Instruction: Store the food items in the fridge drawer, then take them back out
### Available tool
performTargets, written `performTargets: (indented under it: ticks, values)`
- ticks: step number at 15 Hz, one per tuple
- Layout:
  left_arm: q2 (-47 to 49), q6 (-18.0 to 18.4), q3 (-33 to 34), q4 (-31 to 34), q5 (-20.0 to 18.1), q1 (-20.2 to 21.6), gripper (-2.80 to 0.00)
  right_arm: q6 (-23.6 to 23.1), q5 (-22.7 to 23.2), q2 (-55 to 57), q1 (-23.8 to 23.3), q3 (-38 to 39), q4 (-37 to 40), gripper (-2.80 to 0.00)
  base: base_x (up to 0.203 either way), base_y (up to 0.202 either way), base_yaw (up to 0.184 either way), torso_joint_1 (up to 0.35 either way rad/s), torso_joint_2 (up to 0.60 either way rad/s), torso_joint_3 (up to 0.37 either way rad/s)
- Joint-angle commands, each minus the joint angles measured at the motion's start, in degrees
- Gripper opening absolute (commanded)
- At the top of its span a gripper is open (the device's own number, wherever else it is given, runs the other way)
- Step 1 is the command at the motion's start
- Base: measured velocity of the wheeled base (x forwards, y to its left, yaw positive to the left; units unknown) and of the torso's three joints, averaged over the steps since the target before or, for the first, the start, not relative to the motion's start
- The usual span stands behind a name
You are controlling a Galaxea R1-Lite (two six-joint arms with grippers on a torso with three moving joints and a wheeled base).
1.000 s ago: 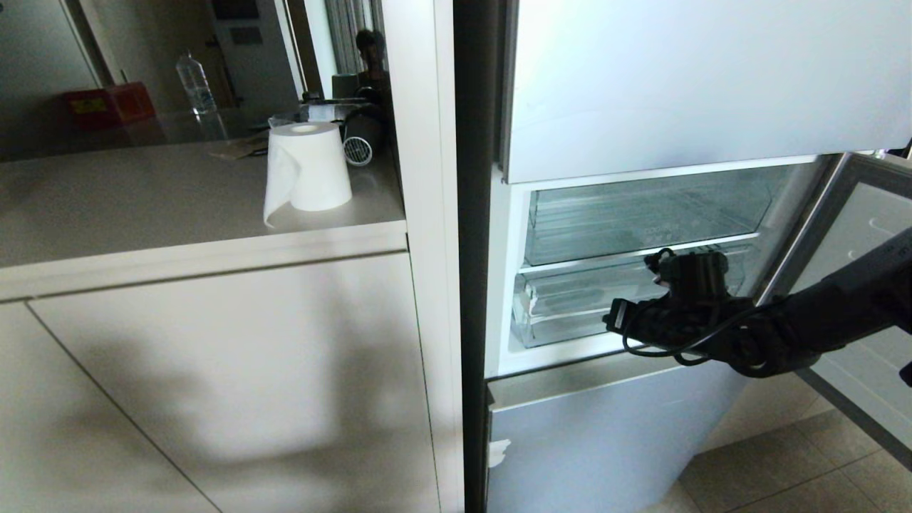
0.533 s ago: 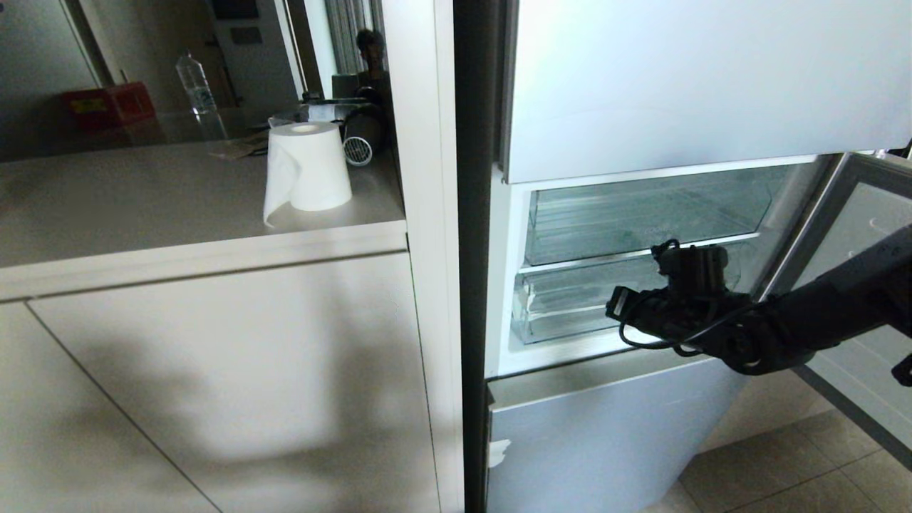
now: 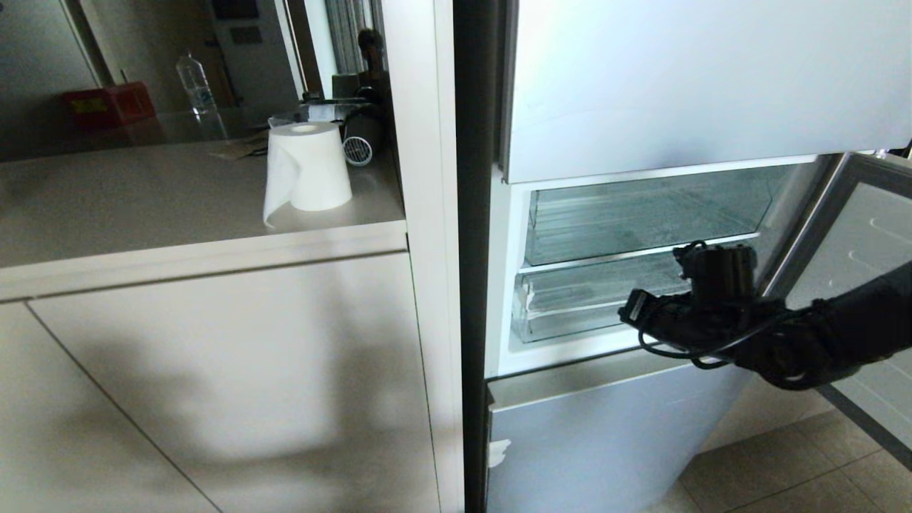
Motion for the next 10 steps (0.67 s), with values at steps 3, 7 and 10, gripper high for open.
performTargets:
  ticks: [3, 7, 10]
  values:
    - [0.0, 0.0, 0.0, 0.0, 0.0, 0.0, -2.80, -3.8, 0.7, -29.3, 0.7, 14.2, 3.0, -2.80, 0.000, 0.000, 0.000, 0.000, 0.00, 0.000]
    - [0.0, 0.0, 0.0, 0.0, 0.0, 0.0, -2.80, -18.8, 1.0, -64.7, -2.8, 26.1, 17.7, -2.80, 0.000, 0.000, 0.000, 0.000, 0.00, 0.000]
    - [0.0, 0.0, 0.0, 0.0, 0.0, 0.0, -2.80, -29.3, 0.9, -88.3, -6.5, 38.7, 26.7, -2.80, 0.000, 0.000, 0.000, 0.000, 0.00, 0.000]
